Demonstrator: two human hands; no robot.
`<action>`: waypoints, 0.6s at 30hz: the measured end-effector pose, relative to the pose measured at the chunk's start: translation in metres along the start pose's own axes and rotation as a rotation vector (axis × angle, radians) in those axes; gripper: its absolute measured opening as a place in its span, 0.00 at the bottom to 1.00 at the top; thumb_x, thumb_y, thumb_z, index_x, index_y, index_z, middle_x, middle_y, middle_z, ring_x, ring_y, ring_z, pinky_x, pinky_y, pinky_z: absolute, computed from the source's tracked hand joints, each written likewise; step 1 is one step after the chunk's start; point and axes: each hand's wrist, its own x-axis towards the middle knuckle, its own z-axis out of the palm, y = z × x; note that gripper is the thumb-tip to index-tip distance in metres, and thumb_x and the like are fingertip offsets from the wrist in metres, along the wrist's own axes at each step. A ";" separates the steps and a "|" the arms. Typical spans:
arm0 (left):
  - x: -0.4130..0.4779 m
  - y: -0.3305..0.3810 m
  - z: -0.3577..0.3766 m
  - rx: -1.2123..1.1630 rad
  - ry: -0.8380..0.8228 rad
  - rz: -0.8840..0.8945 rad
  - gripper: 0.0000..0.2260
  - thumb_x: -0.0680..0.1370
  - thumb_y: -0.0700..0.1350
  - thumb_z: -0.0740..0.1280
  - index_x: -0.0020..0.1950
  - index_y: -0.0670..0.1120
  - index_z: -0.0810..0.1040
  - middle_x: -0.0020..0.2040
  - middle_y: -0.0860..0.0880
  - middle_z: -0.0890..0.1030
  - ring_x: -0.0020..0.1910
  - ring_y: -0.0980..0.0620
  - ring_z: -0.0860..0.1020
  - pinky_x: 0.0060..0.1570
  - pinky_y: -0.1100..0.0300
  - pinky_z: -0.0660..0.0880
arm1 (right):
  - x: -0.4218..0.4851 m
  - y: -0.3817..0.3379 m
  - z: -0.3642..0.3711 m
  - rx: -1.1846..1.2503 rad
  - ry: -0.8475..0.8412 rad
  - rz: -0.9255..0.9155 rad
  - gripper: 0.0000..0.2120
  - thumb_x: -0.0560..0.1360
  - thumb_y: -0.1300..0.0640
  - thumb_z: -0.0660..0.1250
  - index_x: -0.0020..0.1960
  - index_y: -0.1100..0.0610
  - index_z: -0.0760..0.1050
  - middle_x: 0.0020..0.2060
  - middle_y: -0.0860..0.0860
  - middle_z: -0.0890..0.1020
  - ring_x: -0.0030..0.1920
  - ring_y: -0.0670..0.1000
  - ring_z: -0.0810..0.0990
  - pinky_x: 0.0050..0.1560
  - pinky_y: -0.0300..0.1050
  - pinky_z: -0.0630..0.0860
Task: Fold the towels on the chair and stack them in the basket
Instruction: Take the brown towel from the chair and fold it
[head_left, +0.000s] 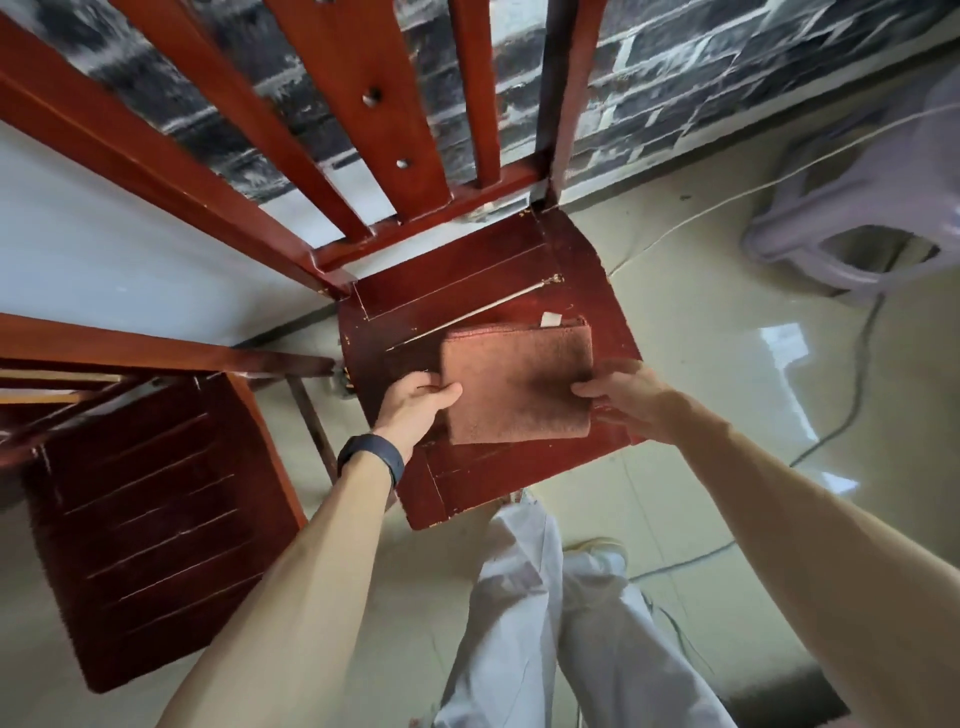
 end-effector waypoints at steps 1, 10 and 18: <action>-0.013 0.006 -0.002 -0.018 -0.031 0.023 0.11 0.74 0.42 0.74 0.56 0.45 0.81 0.51 0.47 0.84 0.54 0.48 0.81 0.54 0.59 0.74 | -0.014 0.002 -0.009 0.023 -0.034 -0.010 0.10 0.75 0.65 0.71 0.56 0.60 0.78 0.44 0.53 0.86 0.45 0.50 0.86 0.50 0.47 0.83; -0.205 0.137 0.039 -0.161 -0.444 0.080 0.13 0.78 0.40 0.68 0.63 0.47 0.80 0.56 0.47 0.84 0.57 0.46 0.82 0.60 0.48 0.76 | -0.241 0.014 -0.122 0.360 -0.060 -0.136 0.22 0.75 0.62 0.71 0.67 0.49 0.74 0.58 0.56 0.83 0.54 0.56 0.84 0.53 0.52 0.80; -0.381 0.273 0.147 0.066 -0.752 0.323 0.17 0.78 0.44 0.70 0.65 0.56 0.75 0.57 0.45 0.83 0.54 0.44 0.81 0.48 0.47 0.79 | -0.468 0.055 -0.230 0.561 0.272 -0.545 0.23 0.77 0.63 0.70 0.65 0.39 0.76 0.51 0.61 0.79 0.54 0.58 0.82 0.54 0.66 0.80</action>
